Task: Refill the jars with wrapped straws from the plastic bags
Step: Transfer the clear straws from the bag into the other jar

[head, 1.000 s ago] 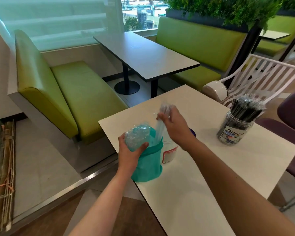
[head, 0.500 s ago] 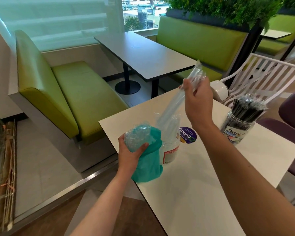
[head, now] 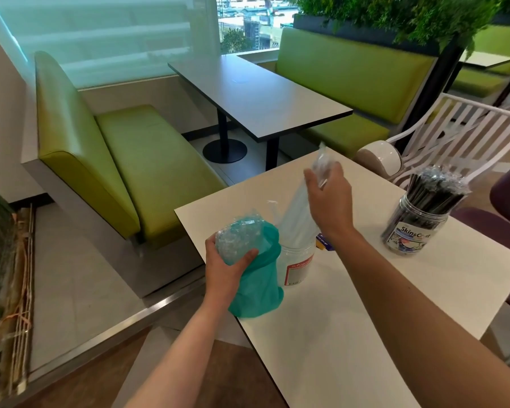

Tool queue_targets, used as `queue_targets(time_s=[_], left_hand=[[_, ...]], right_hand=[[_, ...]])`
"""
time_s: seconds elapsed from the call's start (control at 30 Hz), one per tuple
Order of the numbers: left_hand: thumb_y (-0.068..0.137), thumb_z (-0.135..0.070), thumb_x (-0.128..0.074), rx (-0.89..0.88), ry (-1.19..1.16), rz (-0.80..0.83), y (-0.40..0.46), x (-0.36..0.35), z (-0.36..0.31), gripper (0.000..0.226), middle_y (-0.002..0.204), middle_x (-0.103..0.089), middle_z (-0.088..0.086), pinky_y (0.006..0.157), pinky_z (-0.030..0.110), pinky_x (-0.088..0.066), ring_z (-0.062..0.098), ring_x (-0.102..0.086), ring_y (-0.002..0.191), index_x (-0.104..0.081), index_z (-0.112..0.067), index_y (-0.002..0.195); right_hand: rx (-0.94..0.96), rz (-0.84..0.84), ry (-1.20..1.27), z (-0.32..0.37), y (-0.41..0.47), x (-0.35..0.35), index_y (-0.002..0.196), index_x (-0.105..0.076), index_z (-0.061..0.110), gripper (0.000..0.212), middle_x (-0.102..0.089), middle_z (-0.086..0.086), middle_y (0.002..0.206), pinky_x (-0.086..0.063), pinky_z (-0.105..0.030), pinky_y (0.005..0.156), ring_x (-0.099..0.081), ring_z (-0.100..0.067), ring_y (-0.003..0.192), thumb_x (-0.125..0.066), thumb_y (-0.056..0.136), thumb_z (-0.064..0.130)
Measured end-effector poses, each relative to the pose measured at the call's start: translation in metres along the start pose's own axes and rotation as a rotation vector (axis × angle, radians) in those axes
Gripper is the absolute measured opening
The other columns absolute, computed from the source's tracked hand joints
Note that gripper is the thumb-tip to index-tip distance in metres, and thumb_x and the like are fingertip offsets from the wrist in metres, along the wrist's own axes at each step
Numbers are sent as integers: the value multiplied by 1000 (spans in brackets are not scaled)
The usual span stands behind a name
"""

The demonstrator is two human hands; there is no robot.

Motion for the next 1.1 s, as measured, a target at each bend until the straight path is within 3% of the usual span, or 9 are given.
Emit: queue_targets(time_s=[0.1,0.2,0.27,0.37,0.47,0.57,0.7,0.9,1.1], left_hand=[[69,-41,-82,6,2,-6,0,0,0,80,127,-44,-10,93,31,-51,13,-50,119,-28,-40,128],[67,-44,-82,4,9,-13,0,1,0,81,127,-45,-10,94,31,-51,13,-50,120,-28,-40,128],[69,-42,-83,1,21,-17,1,1,1,80,128,-44,-10,94,32,-51,13,-50,120,-28,-40,127],[72,-40,-82,6,33,-20,1,1,1,79,128,-44,-11,95,32,-50,13,-50,120,-27,-42,127],[72,-39,-82,10,39,-22,1,1,1,78,128,-43,-11,97,33,-50,13,-49,121,-26,-42,127],[71,-41,-82,13,31,-19,1,1,2,79,129,-45,-10,97,36,-51,14,-51,120,-27,-42,127],[71,-42,-83,19,39,-17,2,2,3,79,131,-46,-8,99,41,-51,14,-52,120,-28,-42,128],[71,-42,-82,27,35,-23,1,2,2,79,129,-45,-9,96,36,-52,14,-51,119,-28,-42,127],[72,-40,-82,31,38,-16,0,0,0,78,129,-45,-9,97,37,-52,13,-51,118,-27,-42,127]], right_hand=[[-31,146,-70,-23,-4,-32,116,-56,11,35,-57,2,107,-50,-25,85,-57,-13,93,-58,94,38],[-76,302,-102,-43,-9,-56,92,-57,10,22,-64,-10,95,-57,-38,76,-64,-24,81,-65,90,31],[-78,390,-181,-48,-15,-65,100,-58,10,22,-66,-10,100,-52,-29,72,-64,-23,85,-68,88,25],[116,314,-418,-45,-15,-66,119,-52,20,41,-62,-3,114,-52,-32,85,-57,-21,101,-71,84,29],[326,252,-625,-38,-12,-69,134,-43,28,55,-49,-1,134,-41,-33,97,-47,-22,116,-67,86,38],[504,368,-754,-38,-14,-80,142,-34,42,55,-36,8,149,-26,-45,107,-34,-24,134,-58,93,40],[525,462,-833,-48,-13,-83,130,-52,38,35,-46,12,143,-7,-48,113,-28,-18,140,-46,97,48],[296,131,-737,-62,2,-55,103,-64,30,18,-48,-2,139,-33,-53,104,-42,-26,129,-61,90,43],[53,264,-509,-76,-1,-55,126,-48,31,33,-52,-4,130,-54,-35,77,-63,-24,100,-42,99,47]])
Point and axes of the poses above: each hand's wrist, its own y-axis towards the middle knuckle, its own x-axis out of the back of the hand, z = x × y, the point moved 5 cm from there along y, towards the middle knuckle
